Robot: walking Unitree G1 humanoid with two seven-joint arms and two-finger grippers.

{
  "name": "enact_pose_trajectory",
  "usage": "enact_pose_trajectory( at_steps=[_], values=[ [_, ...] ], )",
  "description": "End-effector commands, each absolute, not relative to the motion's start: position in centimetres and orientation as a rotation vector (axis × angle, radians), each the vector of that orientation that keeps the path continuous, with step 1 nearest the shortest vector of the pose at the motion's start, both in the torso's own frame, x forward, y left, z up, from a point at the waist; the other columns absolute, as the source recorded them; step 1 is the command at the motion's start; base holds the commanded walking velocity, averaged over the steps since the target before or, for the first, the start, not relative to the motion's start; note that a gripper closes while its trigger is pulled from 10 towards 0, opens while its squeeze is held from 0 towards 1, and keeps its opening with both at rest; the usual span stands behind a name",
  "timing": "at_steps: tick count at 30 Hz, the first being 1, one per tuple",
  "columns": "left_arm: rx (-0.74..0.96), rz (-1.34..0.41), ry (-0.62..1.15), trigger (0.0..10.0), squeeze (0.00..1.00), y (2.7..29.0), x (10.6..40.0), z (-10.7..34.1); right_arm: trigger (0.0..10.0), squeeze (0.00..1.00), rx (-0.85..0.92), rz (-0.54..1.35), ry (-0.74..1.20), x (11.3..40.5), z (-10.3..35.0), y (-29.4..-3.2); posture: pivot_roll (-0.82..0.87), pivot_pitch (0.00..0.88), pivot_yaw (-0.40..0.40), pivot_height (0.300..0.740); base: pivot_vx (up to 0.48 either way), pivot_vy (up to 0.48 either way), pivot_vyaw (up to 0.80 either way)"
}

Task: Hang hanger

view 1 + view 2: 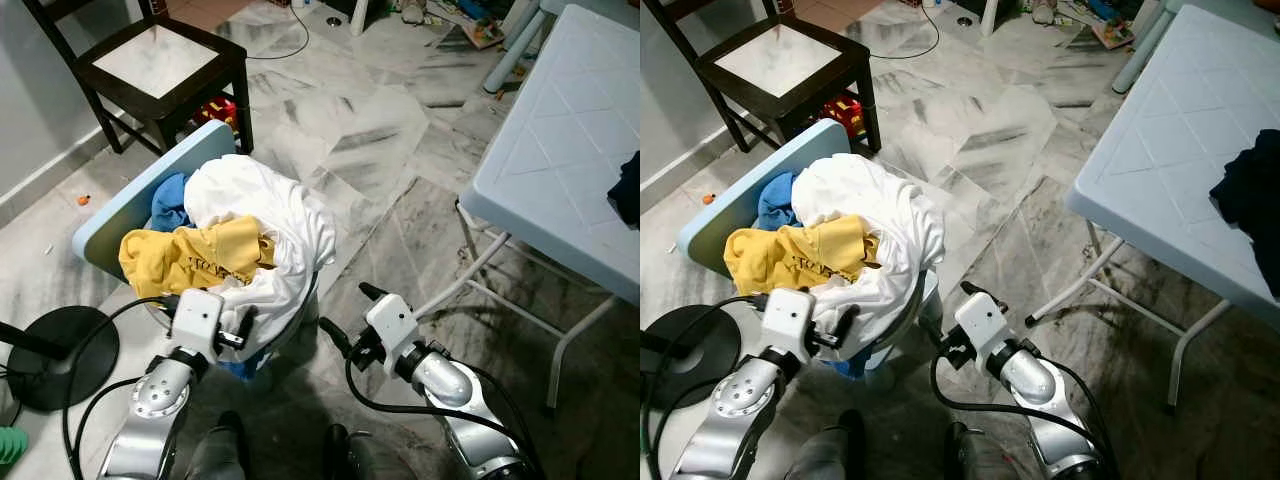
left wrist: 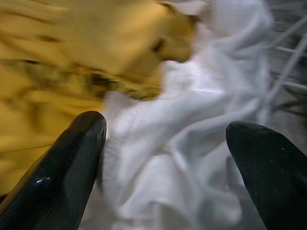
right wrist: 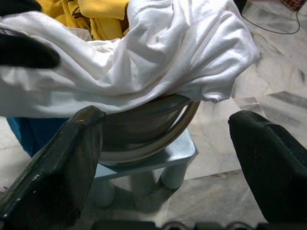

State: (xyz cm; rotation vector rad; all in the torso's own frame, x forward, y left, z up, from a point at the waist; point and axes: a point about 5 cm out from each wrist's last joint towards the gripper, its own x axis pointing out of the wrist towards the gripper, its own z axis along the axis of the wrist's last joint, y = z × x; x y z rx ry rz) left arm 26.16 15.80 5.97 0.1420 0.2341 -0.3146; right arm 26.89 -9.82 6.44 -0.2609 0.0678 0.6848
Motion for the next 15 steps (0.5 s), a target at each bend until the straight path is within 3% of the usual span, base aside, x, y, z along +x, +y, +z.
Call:
enact_pose_trajectory(
  at_steps=[1,2,3,4,15],
  values=[
    [0.12,-0.37,0.267,6.9,0.0,15.1,26.01,5.26,10.0,0.0,-0.254,0.686,0.104,26.44,5.74,-10.2,0.03,0.267,-0.103,0.74,0.0,0.0,0.0],
    [0.118,-0.381,0.268,4.7,0.0,14.96,26.13,5.25,10.0,0.0,-0.256,0.686,0.104,26.45,5.74,-10.23,0.03,0.267,-0.103,0.74,0.0,0.0,0.0],
    [0.116,-0.387,0.27,3.8,0.0,14.83,26.27,5.23,10.0,0.0,-0.258,0.685,0.105,26.46,5.73,-10.26,0.03,0.267,-0.103,0.74,0.0,0.0,0.0],
    [0.108,-0.393,0.275,0.0,0.0,14.69,26.46,5.2,10.0,0.0,-0.261,0.683,0.105,26.49,5.75,-10.31,0.03,0.265,-0.102,0.74,0.0,0.0,0.0],
    [0.102,-0.393,0.295,0.0,0.0,14.69,26.65,4.86,10.0,0.0,-0.27,0.668,0.11,26.47,5.73,-10.8,0.02,0.262,-0.102,0.74,0.0,0.0,0.0]
  ],
)
